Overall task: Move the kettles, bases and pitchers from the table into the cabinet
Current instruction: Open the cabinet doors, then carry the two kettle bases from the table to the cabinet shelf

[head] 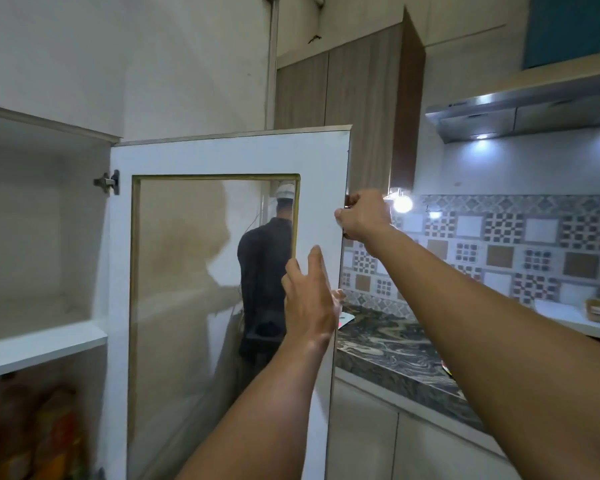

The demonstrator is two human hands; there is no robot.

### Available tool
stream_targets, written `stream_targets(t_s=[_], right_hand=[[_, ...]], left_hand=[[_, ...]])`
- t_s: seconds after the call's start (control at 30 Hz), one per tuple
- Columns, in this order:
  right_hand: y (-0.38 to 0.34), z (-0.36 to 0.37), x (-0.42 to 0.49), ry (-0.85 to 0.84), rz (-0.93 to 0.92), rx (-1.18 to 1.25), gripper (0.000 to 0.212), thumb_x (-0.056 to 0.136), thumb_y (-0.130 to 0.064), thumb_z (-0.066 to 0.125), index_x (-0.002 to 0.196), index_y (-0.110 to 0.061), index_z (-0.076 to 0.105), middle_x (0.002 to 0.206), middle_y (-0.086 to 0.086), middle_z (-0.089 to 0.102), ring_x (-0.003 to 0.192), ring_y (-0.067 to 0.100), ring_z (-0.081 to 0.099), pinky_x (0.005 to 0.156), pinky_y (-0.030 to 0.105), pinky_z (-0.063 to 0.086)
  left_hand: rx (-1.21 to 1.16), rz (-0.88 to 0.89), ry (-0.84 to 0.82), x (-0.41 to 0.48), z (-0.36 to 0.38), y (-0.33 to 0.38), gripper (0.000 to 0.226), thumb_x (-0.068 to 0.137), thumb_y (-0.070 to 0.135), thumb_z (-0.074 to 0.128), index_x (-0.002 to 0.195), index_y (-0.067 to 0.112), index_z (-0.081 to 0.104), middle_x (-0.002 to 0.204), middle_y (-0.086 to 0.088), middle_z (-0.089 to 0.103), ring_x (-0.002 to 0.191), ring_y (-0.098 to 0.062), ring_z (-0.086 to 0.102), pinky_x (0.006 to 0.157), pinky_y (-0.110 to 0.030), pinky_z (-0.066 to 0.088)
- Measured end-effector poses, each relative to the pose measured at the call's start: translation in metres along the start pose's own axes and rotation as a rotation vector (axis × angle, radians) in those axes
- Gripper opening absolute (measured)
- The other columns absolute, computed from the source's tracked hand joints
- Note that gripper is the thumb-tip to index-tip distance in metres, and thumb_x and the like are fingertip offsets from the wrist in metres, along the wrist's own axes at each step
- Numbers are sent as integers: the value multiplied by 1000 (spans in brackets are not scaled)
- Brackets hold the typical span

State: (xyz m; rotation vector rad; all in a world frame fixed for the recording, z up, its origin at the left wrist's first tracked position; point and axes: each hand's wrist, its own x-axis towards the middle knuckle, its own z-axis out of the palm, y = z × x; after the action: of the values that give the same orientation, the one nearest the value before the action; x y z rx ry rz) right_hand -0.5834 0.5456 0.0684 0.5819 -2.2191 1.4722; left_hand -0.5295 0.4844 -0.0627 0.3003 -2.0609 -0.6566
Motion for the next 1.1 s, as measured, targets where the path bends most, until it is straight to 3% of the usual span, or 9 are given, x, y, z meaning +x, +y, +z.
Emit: stream_targets(t_s=[0.13,0.23,0.33,0.4,0.53,0.7,0.93,1.1], right_hand=[[8,0,5,-13,-4,3,24,86,-2,65,110,-5,67,107,13,71,95,31,69,84,41,60],[1,-1,-5,3,-23,-72,24,88,-4,61,111,-3,65,111,14,70,95,30,67,77,33,56],[-16,1,-33,235,-142,-170,33,92,-11,55,125,-7,54,129,11,58,108,31,58,79,33,42],[-28,13,-51,303,-325,-161,39,93,-16,53,131,-12,52,135,9,54,118,29,55,90,39,48],[-52,62,-97,4,-488,-204,41,94,-21,51,134,-10,53,137,10,55,123,32,53,102,46,46],[-85,144,-177,-328,-562,-210,48,97,-33,50,141,-13,46,145,10,48,130,33,46,104,47,42],[-158,281,-315,-646,-741,-81,57,95,-40,52,144,-14,41,146,10,46,133,35,42,108,46,38],[-229,375,-437,-877,-923,80,57,94,-40,54,143,-12,44,148,13,46,135,35,42,109,46,39]], left_hand=[[40,-13,-44,5,0,-2,81,84,26,75,148,32,25,140,-11,36,124,-31,45,94,-38,48],[38,-14,-103,7,-12,-11,78,88,26,71,149,33,24,137,-10,41,120,-31,52,96,-40,48],[100,-60,-76,7,-37,-25,76,90,31,66,151,31,21,140,-11,43,123,-32,52,98,-44,47],[149,-107,-54,4,-62,-38,72,92,32,62,152,26,23,146,-12,41,128,-33,48,102,-45,45],[295,-162,11,-15,-129,-71,67,95,31,57,152,20,23,147,-14,40,131,-34,46,105,-47,42],[514,-200,86,-60,-236,-133,50,97,27,51,143,16,36,138,-14,47,122,-36,51,103,-51,42],[816,-486,210,-151,-388,-228,60,97,32,49,151,17,28,151,-15,35,138,-34,35,112,-55,29],[990,-787,334,-237,-502,-276,60,97,33,48,151,19,26,156,-17,28,144,-33,27,115,-57,22]])
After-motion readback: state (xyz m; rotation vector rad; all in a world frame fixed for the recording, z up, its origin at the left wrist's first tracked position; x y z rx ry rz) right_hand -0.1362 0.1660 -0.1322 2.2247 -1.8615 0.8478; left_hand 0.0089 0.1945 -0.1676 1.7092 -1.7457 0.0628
